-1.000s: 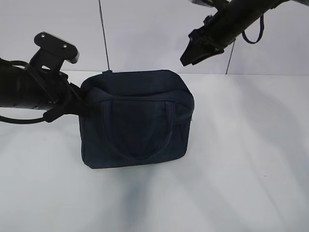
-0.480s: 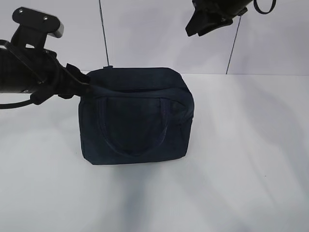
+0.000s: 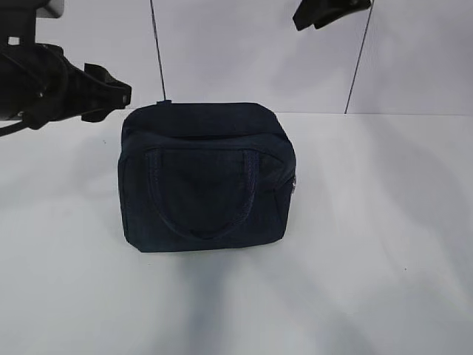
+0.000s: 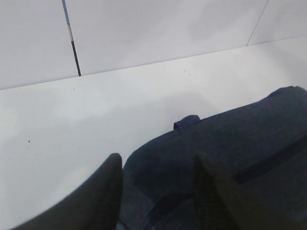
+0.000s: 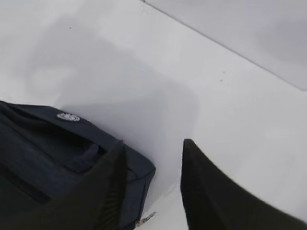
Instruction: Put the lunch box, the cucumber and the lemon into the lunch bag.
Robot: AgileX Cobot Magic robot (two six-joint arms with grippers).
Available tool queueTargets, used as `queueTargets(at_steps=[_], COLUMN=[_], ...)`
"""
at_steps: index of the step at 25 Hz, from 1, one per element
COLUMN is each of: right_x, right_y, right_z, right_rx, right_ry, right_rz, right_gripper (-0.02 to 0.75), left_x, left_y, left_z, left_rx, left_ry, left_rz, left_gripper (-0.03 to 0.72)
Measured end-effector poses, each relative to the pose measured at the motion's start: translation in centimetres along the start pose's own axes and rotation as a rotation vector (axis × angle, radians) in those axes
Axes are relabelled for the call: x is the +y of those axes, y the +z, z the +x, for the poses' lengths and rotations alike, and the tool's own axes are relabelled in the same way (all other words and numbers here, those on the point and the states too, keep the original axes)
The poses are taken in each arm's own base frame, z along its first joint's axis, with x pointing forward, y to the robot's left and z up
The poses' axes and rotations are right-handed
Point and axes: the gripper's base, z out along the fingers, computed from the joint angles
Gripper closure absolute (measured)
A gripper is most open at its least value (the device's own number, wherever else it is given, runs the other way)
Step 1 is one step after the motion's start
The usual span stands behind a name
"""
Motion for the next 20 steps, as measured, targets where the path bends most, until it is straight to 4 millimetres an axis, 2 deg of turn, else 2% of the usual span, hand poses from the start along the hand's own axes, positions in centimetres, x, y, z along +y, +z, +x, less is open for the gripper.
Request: queueTargets(at_steps=[4, 7, 11, 16, 20], right_x=[2.2, 4.7, 7.3, 7.7, 8.4], right_y=[-1.2, -1.0, -0.1, -0.4, -3.6], right_z=[-1.6, -2.4, -2.2, -1.3, -1.4], right_rx=[-0.093, -0.104, -0.035, 0.091, 0.051], right_ry=[-0.088, -0.184, -0.264, -0.288, -0.286], right_rz=[0.087, 0.139, 0.164, 0.226, 0.253], right_gripper=[0.447, 0.475, 0.484, 0.484, 0.485], left_x=[0.0, -0.2, -0.4, -0.3, -0.2], left_y=[-0.5, -0.5, -1.3, -3.2, -3.5], left_z=[-0.4, -0.4, -1.0, -2.2, -2.4], left_rx=[-0.019, -0.020, -0.047, -0.112, -0.124], left_ry=[-0.053, -0.095, -0.107, -0.110, -0.111], left_rz=[0.003, 0.018, 0.036, 0.042, 0.040], left_gripper=[0.349, 0.349, 0.348, 0.349, 0.348])
